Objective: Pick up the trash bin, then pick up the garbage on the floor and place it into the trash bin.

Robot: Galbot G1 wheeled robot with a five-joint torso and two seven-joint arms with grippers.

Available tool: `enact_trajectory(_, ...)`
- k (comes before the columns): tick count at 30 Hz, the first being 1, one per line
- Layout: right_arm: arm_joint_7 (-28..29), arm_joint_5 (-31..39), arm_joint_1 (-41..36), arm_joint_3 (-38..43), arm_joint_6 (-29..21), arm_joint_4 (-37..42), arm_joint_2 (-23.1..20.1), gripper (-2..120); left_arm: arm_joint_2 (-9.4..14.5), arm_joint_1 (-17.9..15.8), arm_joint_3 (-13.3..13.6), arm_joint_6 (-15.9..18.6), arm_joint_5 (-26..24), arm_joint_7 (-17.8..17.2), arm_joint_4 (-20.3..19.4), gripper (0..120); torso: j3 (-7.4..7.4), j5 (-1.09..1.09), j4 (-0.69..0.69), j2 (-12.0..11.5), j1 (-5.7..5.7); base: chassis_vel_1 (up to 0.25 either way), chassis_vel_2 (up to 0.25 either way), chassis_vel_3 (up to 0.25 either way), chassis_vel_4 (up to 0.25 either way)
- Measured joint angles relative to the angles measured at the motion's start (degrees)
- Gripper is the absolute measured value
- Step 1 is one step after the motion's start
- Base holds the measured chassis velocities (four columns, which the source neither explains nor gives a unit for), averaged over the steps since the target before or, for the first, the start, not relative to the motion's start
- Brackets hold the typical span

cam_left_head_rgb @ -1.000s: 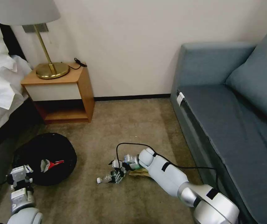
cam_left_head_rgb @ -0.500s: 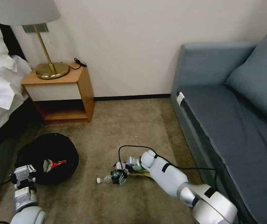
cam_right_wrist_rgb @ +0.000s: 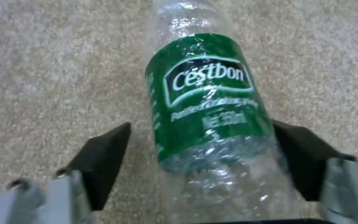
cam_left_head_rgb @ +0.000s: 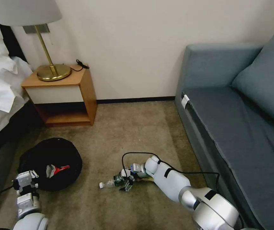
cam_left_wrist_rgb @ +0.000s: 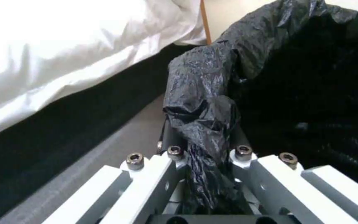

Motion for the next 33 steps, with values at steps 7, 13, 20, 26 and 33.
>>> enact_trajectory(7, 0.0, 0.1, -0.3, 0.2, 0.1, 0.7, 0.0, 55, -0.2, 0.0, 0.1, 0.0, 0.2, 0.0, 0.0, 7, 0.00, 0.00, 0.00, 0.0, 0.00, 0.000, 0.000, 0.000, 0.000)
enact_trajectory(13, -0.1, 0.2, -0.6, 0.3, 0.3, 1.0, 0.0, 36, -0.2, 0.3, 0.0, 0.0, 0.2, 0.1, -0.3, 7, 0.00, 0.00, -0.01, 0.0, 0.00, 0.000, 0.000, 0.000, 0.000)
enact_trajectory(20, -0.2, 0.3, -0.9, 1.0, 0.4, 1.3, 0.0, 30, -0.2, 0.8, -0.2, -0.1, 0.2, 0.1, -0.5, 7, 0.00, -0.01, 0.00, 0.0, 0.00, 0.000, 0.000, 0.000, 0.000)
enact_trajectory(26, -0.4, 4.9, -0.7, 4.8, 0.2, 4.6, -0.1, 30, 0.0, 1.8, -0.5, -0.3, 0.2, 0.1, -1.6, 7, 0.00, -0.01, -0.01, 0.0, 0.00, 0.000, 0.000, 0.000, 0.000)
enact_trajectory(33, 0.5, 12.7, 1.7, 6.4, -0.8, 10.0, 0.0, 30, -0.3, 2.9, -0.2, 0.0, 0.7, 0.1, -4.2, 7, 0.00, -0.01, 0.00, 0.0, 0.00, 0.000, 0.000, 0.000, 0.000)
